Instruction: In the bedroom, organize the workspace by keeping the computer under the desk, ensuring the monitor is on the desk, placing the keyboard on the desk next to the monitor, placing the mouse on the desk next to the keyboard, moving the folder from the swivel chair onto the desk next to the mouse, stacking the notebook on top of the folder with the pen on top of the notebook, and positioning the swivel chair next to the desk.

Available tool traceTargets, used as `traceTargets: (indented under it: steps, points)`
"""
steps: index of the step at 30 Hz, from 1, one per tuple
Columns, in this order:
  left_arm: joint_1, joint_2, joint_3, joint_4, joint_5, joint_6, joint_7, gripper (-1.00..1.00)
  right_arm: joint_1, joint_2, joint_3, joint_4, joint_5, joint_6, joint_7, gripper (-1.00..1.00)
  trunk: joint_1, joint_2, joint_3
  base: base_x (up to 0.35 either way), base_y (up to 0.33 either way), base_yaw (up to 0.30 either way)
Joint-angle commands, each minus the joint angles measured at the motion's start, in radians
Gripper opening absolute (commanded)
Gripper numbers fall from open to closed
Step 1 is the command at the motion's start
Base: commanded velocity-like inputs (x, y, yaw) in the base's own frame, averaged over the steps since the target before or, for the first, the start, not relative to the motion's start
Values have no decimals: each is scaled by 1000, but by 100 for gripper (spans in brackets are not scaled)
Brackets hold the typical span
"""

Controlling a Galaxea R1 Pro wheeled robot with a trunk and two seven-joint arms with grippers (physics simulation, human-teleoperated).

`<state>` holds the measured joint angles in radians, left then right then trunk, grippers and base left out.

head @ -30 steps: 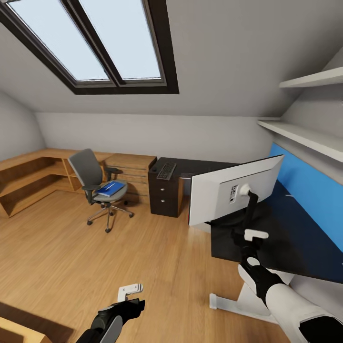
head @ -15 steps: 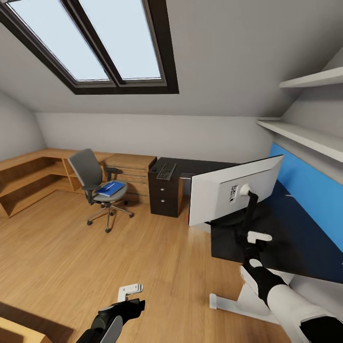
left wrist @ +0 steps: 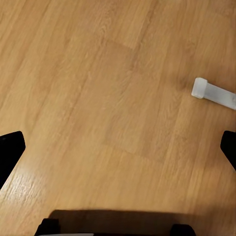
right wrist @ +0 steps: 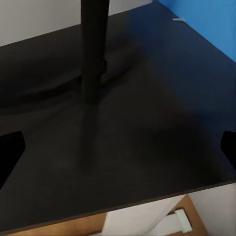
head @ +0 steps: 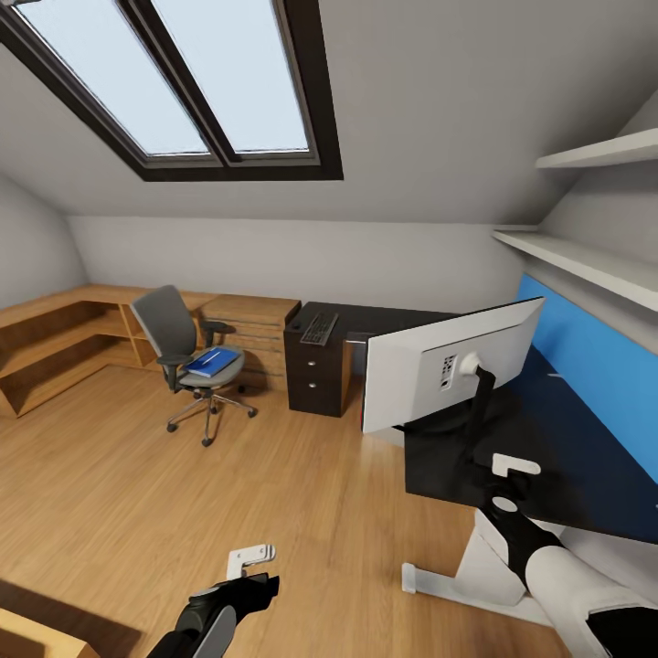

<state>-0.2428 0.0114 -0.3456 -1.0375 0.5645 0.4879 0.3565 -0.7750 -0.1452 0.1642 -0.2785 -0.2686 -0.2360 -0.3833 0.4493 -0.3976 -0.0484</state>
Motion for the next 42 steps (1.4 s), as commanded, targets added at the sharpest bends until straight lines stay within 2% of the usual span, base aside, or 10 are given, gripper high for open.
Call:
traceTargets:
  steps: [1,9,13,19,21,24,29,31,33,42]
  points:
    - [-1,1,-4,-1,10,1,10,100,-1,-1,8,1,-10,-4,-4,100,1,-2,-2,0,0,0]
    - [-1,1,-4,0,11,1,10,100,-1,-2,8,1,-12,-14,-3,100,1,-2,-2,78,0,0]
    - [-1,-1,-4,2,13,1,11,100,-1,-2,8,0,-12,-64,-2,100,1,-2,-2,89,0,0]
    - [-1,-3,-9,23,12,1,11,100,-2,2,9,-34,-10,-60,-6,100,1,-2,-2,5,0,0]
    - [-1,-8,-27,28,11,-11,11,100,-2,3,10,-99,-8,-17,-7,100,1,-2,-2,1,0,0]
    - [-1,-13,-57,32,12,-39,12,100,-5,4,9,-185,-9,121,-7,100,1,-2,-2,0,0,0]
    - [-1,-14,-66,32,12,-49,14,100,-59,3,9,-213,-9,206,-8,100,1,-2,-2,0,0,0]
    - [-1,-14,-68,34,13,-51,13,100,-121,1,-6,-164,-12,256,-5,100,1,-2,-2,0,0,0]
    - [-1,-14,-69,34,13,-52,13,100,-140,0,-39,-68,-12,246,-2,100,1,-2,-2,0,0,0]
    - [-1,-14,-70,34,14,-52,13,100,-150,2,-64,11,-11,191,0,100,1,-2,-2,0,0,0]
